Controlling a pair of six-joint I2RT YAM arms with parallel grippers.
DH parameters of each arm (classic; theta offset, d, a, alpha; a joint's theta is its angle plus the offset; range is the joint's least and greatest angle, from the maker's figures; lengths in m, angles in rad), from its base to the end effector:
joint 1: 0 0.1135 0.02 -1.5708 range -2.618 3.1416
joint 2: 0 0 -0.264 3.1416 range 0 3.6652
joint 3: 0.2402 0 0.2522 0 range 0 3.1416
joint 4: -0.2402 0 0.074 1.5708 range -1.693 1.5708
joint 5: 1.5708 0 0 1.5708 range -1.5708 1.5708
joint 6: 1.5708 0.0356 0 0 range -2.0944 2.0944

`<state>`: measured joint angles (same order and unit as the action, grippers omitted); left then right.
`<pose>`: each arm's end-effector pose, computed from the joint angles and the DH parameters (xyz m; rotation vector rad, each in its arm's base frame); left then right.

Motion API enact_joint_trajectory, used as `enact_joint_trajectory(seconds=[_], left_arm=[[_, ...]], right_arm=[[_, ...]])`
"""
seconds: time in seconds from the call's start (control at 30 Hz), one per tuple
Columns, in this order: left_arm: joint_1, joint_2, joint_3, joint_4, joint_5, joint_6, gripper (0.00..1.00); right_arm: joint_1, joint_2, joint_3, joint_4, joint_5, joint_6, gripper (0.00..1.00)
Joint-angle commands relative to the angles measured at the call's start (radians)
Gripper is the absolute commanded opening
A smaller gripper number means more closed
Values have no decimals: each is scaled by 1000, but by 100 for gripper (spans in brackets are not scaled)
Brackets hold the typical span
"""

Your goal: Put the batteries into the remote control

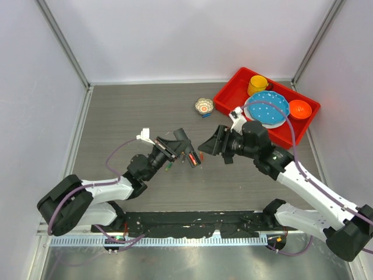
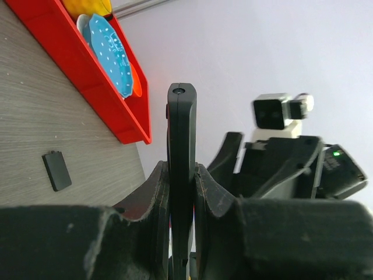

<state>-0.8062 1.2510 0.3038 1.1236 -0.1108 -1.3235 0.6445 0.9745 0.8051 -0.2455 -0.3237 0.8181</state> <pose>0.1665 -0.1679 0.2195 -0.5181 1.5389 -1.6487 0.1706 0.1424 0.3063 -0.0423 2.1941 1.2157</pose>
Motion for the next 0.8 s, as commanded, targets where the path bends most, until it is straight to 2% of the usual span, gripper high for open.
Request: enact_joint_trajectory(seconds=[0.0, 0.07, 0.2, 0.47, 0.6, 0.67, 0.7, 0.77], left_arm=[[-5, -27, 14, 1, -27, 20, 0], [-5, -28, 29, -56, -29, 17, 0], [-5, -22, 52, -82, -24, 20, 0], [-4, -54, -21, -56, -4, 24, 0], [16, -171, -94, -79, -1, 23, 0], [31, -244, -135, -154, 2, 23, 0], [36, -337, -146, -191, 2, 27, 0], [50, -447, -166, -348, -3, 43, 0]], right_arm=[[24, -14, 160, -218, 126, -200, 70], [55, 22, 232, -288, 198, -259, 69], [243, 72, 302, -333, 386, -306, 66], [267, 50, 237, -262, 550, -272, 66], [267, 91, 189, -256, 630, -264, 66], [262, 104, 171, -238, 663, -263, 67], [259, 115, 155, -232, 698, -264, 67], [251, 147, 140, -204, 718, -277, 68]])
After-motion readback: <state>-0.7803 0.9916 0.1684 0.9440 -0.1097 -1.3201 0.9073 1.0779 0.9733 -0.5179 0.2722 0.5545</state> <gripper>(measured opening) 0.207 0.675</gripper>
